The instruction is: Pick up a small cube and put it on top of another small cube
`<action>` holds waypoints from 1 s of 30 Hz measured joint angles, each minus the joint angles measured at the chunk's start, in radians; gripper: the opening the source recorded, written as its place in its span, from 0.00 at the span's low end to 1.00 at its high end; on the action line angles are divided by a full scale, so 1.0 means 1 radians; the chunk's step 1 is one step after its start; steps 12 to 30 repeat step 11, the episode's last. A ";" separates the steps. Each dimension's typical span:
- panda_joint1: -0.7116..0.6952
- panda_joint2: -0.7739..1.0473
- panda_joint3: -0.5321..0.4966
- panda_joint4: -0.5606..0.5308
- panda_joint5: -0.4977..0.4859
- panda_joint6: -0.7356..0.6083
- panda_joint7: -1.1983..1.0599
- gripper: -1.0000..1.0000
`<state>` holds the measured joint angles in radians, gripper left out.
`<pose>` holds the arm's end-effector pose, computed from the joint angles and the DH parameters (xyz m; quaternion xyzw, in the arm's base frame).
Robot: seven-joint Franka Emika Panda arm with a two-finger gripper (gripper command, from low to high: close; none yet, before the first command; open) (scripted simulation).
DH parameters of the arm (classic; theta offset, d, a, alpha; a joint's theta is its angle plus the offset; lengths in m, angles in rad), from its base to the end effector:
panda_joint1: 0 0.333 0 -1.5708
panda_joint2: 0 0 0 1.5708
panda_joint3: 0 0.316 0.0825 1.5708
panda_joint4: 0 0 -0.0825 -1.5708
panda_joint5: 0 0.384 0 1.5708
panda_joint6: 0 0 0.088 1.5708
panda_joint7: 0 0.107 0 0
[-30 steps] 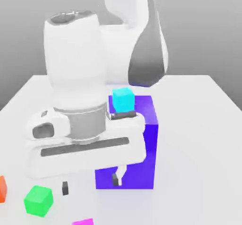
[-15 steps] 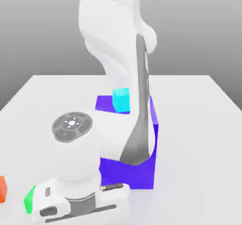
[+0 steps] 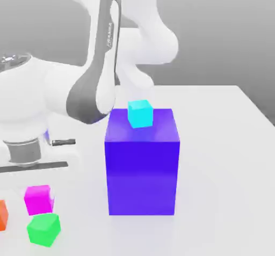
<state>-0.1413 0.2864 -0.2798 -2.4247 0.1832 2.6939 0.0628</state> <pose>0.4433 -0.2111 0.1956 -0.9495 0.3139 0.0000 0.0004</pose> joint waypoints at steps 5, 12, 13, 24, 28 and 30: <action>-0.011 0.027 0.013 0.001 0.018 0.024 -0.013 1.00; 0.009 -0.057 -0.018 -0.005 -0.041 -0.047 0.028 1.00; 0.009 -0.057 -0.018 -0.005 -0.041 -0.047 0.028 1.00; 0.009 -0.057 -0.018 -0.005 -0.041 -0.047 0.028 1.00; 0.009 -0.057 -0.018 -0.005 -0.041 -0.047 0.028 1.00; 0.009 -0.057 -0.018 -0.005 -0.041 -0.047 0.028 1.00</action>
